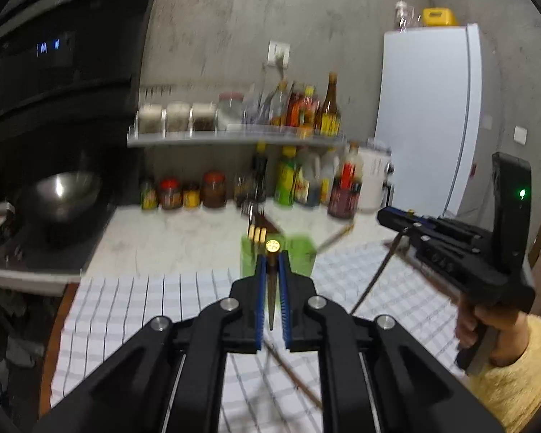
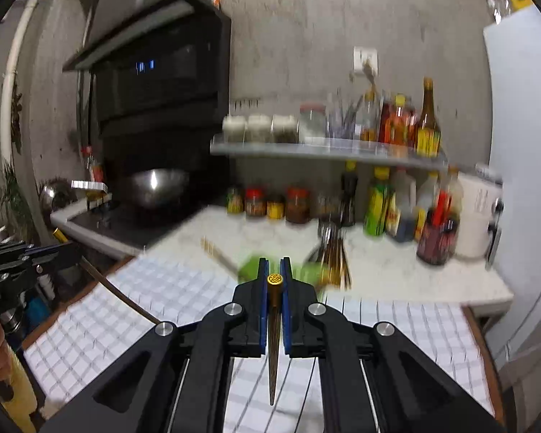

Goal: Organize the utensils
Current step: 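Carry both held chopsticks to the green holder and lower them in, then open both tools to release the chopsticks into the green holder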

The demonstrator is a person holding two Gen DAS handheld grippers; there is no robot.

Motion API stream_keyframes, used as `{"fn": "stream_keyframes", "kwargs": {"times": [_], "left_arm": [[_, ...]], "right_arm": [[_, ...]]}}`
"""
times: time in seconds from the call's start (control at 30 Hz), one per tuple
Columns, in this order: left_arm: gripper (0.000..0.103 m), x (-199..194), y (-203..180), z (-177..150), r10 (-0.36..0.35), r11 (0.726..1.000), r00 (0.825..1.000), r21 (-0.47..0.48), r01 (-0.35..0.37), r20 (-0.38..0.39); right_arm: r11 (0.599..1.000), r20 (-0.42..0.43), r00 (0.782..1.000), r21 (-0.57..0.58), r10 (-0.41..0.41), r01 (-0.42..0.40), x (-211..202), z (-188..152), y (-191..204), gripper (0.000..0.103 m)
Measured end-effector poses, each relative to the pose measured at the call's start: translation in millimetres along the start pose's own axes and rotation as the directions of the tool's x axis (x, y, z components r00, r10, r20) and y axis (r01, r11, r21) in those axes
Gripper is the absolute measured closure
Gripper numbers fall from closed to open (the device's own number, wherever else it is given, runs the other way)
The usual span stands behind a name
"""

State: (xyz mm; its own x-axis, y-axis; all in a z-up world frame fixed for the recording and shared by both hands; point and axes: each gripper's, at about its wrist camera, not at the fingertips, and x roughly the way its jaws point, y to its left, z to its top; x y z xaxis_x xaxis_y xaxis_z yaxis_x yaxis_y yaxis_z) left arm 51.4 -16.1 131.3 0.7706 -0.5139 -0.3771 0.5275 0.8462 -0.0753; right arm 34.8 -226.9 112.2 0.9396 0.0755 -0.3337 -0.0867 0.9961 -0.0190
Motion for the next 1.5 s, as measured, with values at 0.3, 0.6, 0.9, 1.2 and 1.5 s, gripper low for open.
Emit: {"fn": "stream_keyframes", "kwargs": {"times": [0.3, 0.6, 0.9, 1.2, 1.5], "left_arm": [[0.096, 16, -16, 66, 0.007, 0.999, 0.981, 0.038, -0.015, 0.193], [0.096, 141, -1, 47, 0.043, 0.999, 0.999, 0.031, -0.042, -0.02], [0.096, 196, 18, 24, 0.039, 0.999, 0.99, 0.002, -0.039, -0.138], [0.081, 121, 22, 48, 0.049, 0.998, 0.999, -0.033, -0.05, -0.023], [0.077, 51, 21, -47, 0.246, 0.969, 0.943, 0.028, -0.246, -0.224]], "right_arm": [[0.997, 0.32, 0.945, -0.024, -0.067, 0.079, -5, 70, -10, 0.097], [0.998, 0.218, 0.974, 0.022, -0.066, 0.062, 82, 41, -47, 0.097], [0.998, 0.015, 0.998, 0.013, -0.057, 0.057, 131, 11, -55, 0.095], [0.996, 0.034, 0.996, 0.043, -0.084, 0.083, 60, 35, -56, 0.061], [0.994, -0.159, 0.985, 0.069, -0.07, 0.082, -20, -52, -39, 0.059]]}}
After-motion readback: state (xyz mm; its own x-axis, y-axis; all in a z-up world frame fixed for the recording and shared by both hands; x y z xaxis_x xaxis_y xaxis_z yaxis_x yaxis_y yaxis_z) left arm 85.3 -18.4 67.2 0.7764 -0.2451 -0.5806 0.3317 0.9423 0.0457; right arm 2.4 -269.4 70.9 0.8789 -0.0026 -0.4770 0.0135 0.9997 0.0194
